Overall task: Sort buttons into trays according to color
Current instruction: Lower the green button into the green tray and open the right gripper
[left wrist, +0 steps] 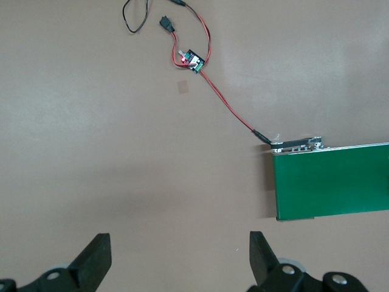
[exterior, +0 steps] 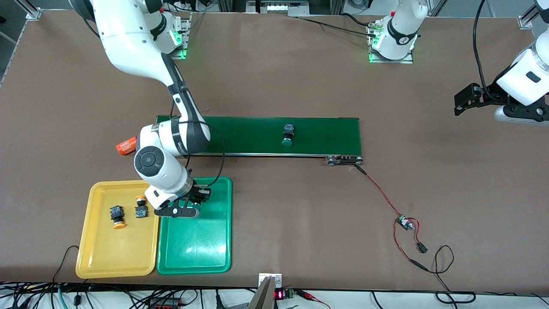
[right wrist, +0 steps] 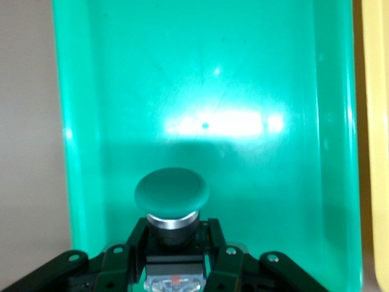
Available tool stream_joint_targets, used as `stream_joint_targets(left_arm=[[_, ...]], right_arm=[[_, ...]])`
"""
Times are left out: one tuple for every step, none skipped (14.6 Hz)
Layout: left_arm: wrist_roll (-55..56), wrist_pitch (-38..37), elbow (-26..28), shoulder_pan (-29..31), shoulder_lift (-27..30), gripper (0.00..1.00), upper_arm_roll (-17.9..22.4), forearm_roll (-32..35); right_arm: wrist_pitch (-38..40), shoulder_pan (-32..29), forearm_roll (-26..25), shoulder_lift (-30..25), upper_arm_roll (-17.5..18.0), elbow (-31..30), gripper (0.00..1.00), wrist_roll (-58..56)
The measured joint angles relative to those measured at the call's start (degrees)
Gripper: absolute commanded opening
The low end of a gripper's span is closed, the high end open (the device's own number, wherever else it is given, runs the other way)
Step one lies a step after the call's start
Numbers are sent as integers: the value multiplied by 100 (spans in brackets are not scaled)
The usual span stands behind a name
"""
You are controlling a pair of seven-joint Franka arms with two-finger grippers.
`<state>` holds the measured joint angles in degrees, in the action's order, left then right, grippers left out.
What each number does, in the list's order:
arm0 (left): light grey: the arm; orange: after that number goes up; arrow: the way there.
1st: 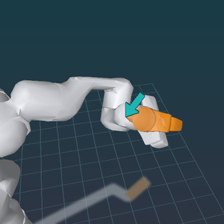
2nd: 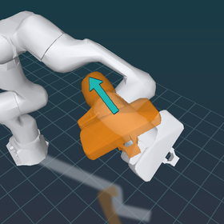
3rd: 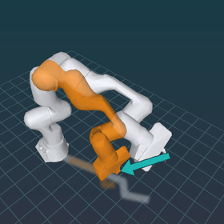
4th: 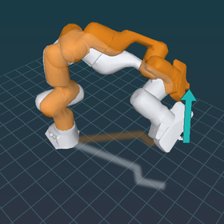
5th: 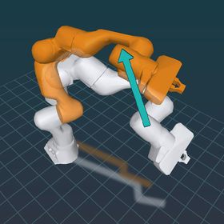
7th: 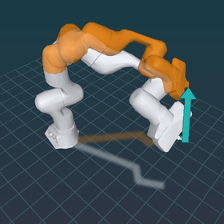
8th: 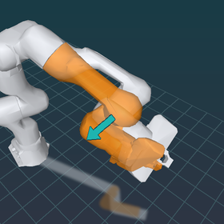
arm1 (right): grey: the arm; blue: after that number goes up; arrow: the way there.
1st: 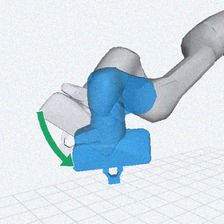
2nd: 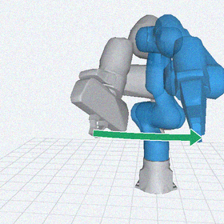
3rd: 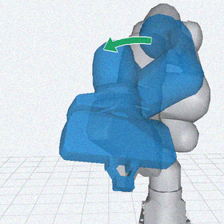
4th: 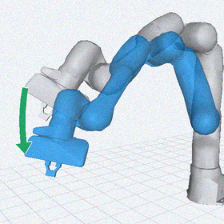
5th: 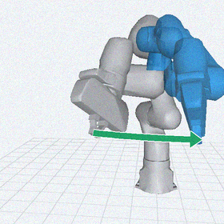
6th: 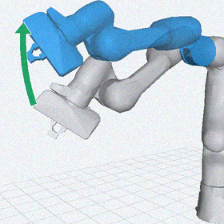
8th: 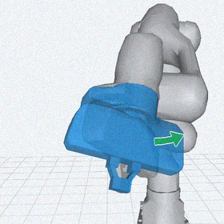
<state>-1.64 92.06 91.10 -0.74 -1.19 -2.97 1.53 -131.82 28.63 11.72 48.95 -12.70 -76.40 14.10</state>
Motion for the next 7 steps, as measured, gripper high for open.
stream_joint_targets(left_arm=[[0,0,0,0,0,100,0,0],[0,0,0,0,0,100,0,0],[0,0,0,0,0,100,0,0],[0,0,0,0,0,100,0,0],[0,-1,0,0,0,100,0,0],[0,0,-1,0,0,100,0,0],[0,0,-1,0,0,100,0,0]], right_arm=[[-149,-35,-1,125,0,9,0,-190],[-258,-70,-1,237,0,18,0,-388],[-324,-110,-6,326,-2,31,0,-543],[-373,-161,-34,397,-3,48,0,-702],[-389,-211,-97,446,-4,65,7,-886],[-392,-267,-193,460,-6,83,70,-1081],[-391,-333,-255,460,-7,94,100,-1244]])
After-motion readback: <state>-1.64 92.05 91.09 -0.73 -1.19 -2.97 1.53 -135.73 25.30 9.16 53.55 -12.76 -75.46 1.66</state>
